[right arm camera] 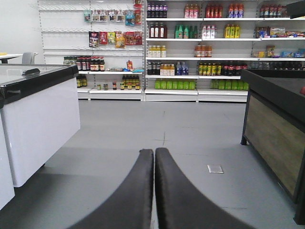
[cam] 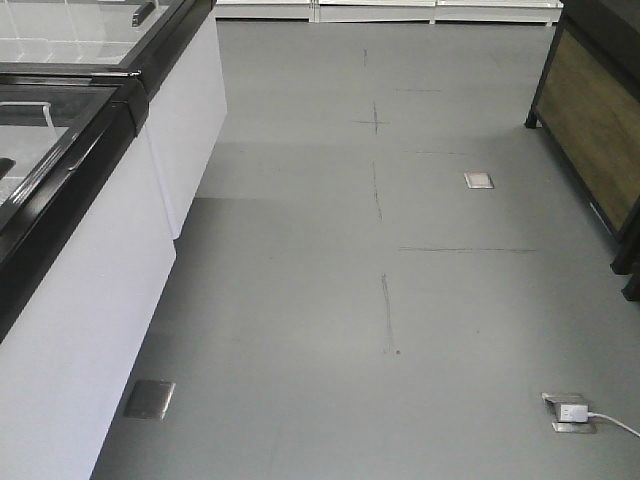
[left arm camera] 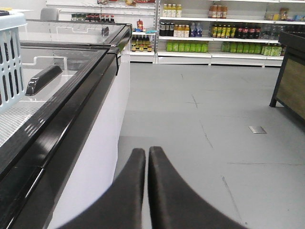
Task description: Left arm holds basket, right arm returns cookies
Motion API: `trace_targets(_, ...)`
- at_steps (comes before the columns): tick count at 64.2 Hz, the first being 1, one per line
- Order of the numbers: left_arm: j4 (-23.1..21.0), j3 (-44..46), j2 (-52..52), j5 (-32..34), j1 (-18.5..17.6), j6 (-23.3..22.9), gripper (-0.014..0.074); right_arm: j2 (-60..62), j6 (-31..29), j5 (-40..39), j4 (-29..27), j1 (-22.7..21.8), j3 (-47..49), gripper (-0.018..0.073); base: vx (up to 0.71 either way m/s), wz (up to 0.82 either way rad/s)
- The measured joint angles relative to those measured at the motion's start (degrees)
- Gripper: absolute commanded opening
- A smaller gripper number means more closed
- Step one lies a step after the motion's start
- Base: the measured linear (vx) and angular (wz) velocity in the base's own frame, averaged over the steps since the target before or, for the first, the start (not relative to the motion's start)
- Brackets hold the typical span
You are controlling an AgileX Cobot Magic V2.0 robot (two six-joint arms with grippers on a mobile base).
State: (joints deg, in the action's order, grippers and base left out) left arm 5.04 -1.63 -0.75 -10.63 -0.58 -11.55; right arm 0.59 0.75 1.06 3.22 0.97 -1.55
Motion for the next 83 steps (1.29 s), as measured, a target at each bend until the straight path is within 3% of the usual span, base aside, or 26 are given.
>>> trace_targets(70,0.1,0.0,0.0,0.1,0.0,0.0,-0.0006,0.0,0.0,0.0,0.0,0.0,0.0,-0.0008,0.0,0.0)
trace_targets(83,1.1,0.0,0.0,4.1,0.0,-0.3,-0.0006,0.0,0.0,0.0,0.0,0.0,0.0,-0.0008,0.0,0.0)
